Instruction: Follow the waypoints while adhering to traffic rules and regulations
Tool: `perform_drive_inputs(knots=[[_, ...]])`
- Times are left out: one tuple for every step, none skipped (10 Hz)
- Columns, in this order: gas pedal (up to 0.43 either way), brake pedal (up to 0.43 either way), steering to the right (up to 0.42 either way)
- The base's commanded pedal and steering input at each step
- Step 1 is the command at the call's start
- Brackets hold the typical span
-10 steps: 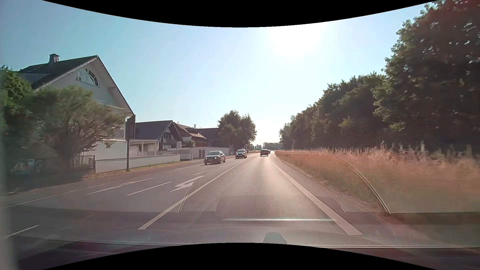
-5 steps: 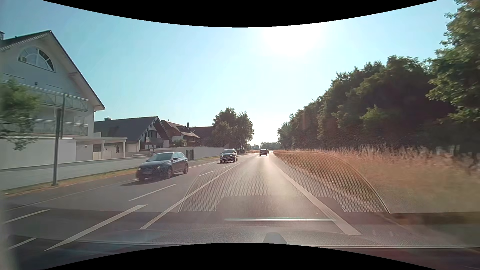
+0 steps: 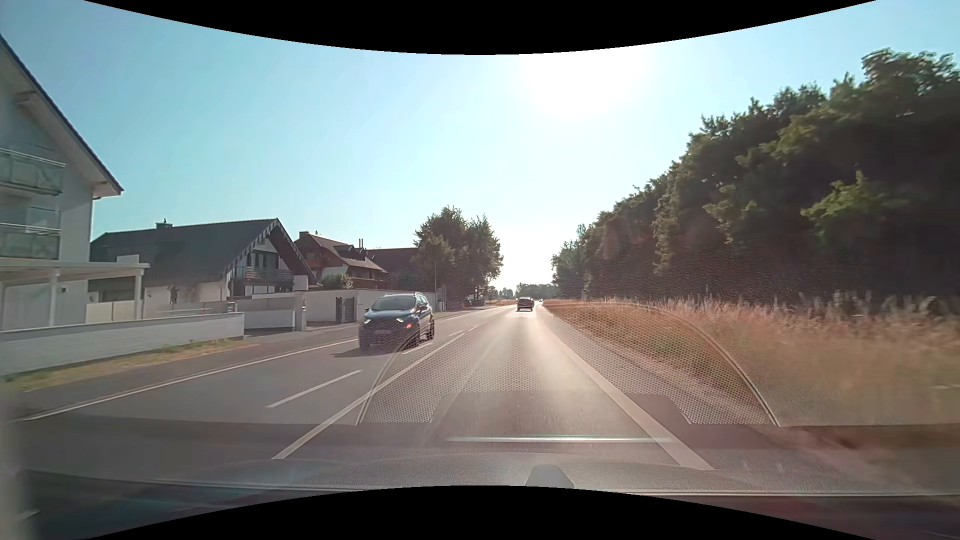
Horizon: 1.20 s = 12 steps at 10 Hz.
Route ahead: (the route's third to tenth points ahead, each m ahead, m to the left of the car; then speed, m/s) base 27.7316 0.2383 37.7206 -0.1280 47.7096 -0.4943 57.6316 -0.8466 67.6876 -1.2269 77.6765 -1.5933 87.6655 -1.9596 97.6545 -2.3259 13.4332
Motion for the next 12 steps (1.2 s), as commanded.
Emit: perform_drive_inputs(knots=[[0.059,0.0,0.005],[0.059,0.0,0.005],[0.059,0.0,0.004],[0.059,0.0,0.004],[0.059,0.0,0.004],[0.059,0.0,0.004],[0.059,0.0,0.004],[0.059,0.0,0.003],[0.059,0.0,0.003],[0.059,0.0,0.003],[0.059,0.0,0.003],[0.059,0.0,0.002]])
